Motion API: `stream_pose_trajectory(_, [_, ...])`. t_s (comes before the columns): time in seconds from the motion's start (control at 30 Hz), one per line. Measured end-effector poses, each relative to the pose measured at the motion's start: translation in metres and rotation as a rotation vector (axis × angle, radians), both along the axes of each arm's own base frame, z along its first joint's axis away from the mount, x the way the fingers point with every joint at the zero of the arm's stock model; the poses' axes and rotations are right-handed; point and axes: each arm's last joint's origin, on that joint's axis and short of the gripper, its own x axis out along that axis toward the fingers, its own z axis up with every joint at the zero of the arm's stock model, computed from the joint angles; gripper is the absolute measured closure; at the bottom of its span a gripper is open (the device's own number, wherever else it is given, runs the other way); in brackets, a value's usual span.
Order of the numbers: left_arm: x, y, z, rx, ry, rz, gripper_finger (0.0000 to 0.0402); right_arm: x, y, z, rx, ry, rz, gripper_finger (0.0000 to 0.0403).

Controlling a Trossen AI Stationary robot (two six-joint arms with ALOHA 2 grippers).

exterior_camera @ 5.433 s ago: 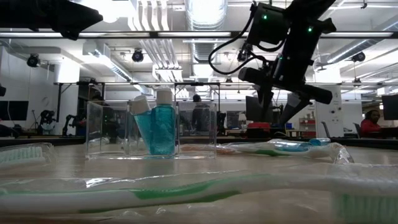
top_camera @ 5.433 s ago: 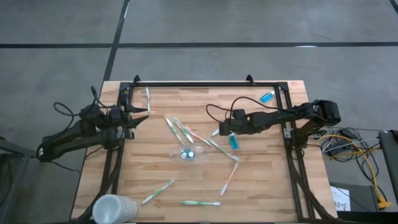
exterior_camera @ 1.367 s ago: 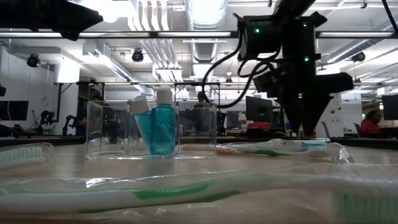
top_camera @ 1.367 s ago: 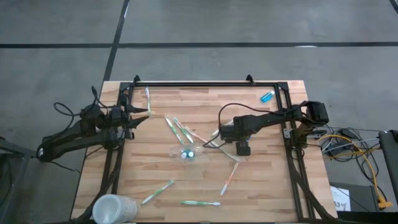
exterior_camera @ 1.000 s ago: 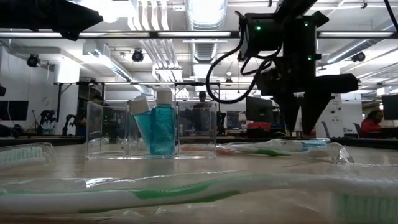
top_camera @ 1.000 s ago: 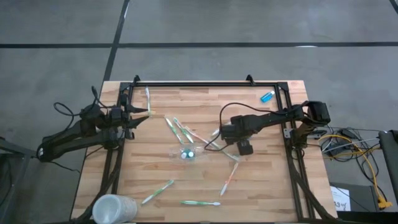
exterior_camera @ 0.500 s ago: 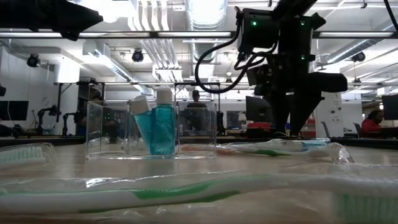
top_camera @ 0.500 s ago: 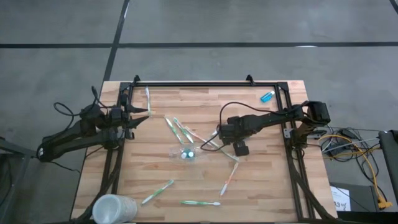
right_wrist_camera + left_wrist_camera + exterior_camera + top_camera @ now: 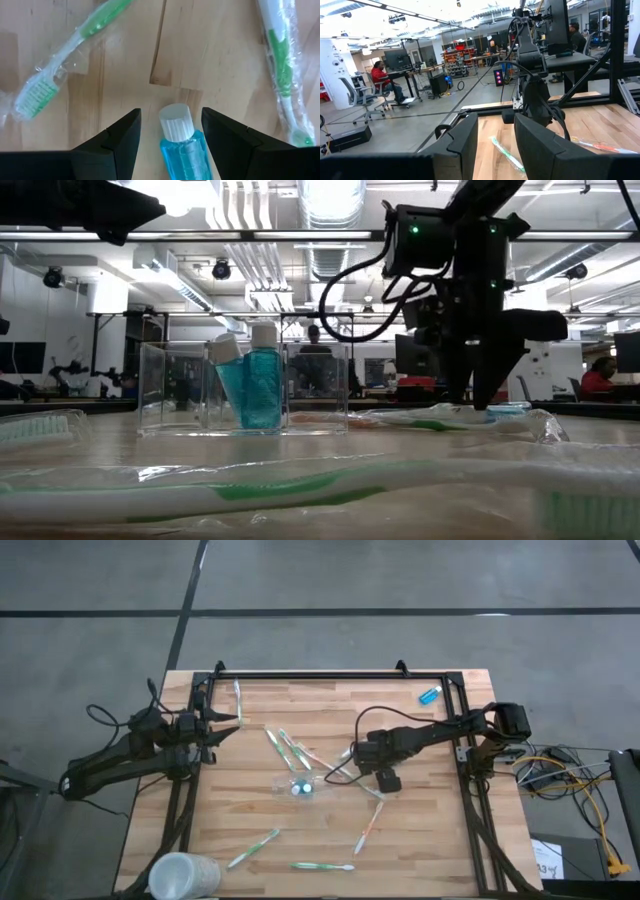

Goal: Pick & Place toothbrushing station
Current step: Put the blue mouthwash bottle into the transparent organizer

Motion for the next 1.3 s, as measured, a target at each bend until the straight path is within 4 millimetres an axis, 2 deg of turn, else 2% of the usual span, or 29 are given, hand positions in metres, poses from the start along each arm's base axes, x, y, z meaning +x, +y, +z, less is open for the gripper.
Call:
stream_pose_trajectory(0.67, [0.000, 0.000, 0.000, 0.000, 0.000, 0.000, 0.0268, -0.006, 0.000, -0.016, -0.003, -0.028, -0.001, 0.0203])
stream_pose_trajectory(1.3, [0.000, 0.000, 0.000, 0.000, 0.000, 0.000, 0.0268, -0.007, -0.001, -0.017, -0.014, -0.021, -0.002, 0.0284])
